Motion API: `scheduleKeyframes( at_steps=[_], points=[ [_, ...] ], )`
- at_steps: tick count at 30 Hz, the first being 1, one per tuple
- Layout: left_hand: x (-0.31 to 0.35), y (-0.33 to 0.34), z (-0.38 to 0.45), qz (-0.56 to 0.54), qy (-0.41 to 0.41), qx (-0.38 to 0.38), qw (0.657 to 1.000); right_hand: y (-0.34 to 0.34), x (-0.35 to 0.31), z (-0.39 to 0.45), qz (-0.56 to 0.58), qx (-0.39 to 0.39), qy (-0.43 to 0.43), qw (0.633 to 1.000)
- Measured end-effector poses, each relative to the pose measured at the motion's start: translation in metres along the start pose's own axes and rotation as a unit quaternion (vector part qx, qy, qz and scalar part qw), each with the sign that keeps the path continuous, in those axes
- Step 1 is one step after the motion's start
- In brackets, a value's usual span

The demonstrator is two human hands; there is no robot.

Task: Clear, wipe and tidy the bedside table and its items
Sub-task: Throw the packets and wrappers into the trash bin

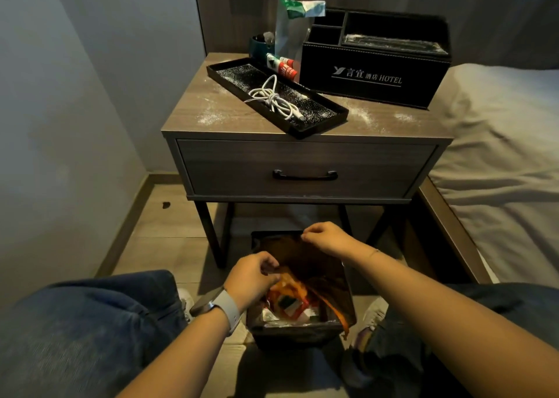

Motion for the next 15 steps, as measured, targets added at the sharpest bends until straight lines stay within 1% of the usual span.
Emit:
scheduleKeyframes(
  at_steps=[3,5,7,11,13,15],
  points=[
    [0.002,-0.010,0.004,-0.001,0.005,0.030,1.000,-0.013,-0.002,-0.011,-0.020,-0.012,-0.021,1.000],
    [0.007,-0.018,0.005,-0.005,0.013,0.044,0.999,-0.024,-0.002,-0.025,-0.061,-0.002,-0.050,0.997],
    [0.017,-0.027,0.005,-0.023,0.030,0.057,0.998,-0.035,-0.005,-0.042,-0.089,0.007,-0.084,0.992],
    [0.050,-0.052,0.003,-0.062,0.077,0.078,0.992,-0.058,-0.023,-0.080,-0.095,0.010,-0.138,0.986],
    [0.071,-0.068,0.005,-0.077,0.108,0.089,0.987,-0.069,-0.039,-0.094,-0.097,0.027,-0.162,0.982],
    [0.092,-0.087,0.011,-0.089,0.130,0.094,0.983,-0.082,-0.058,-0.104,-0.087,0.062,-0.194,0.975]
  ],
)
Point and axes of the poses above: each hand's wrist, its own z-axis towards the middle knuckle, its own y-axis out of the palm, x = y × z, the point moved 2 cm from there along z, towards the middle knuckle, and after that the axes turned 5 degrees about y, right-handed, at the moved point
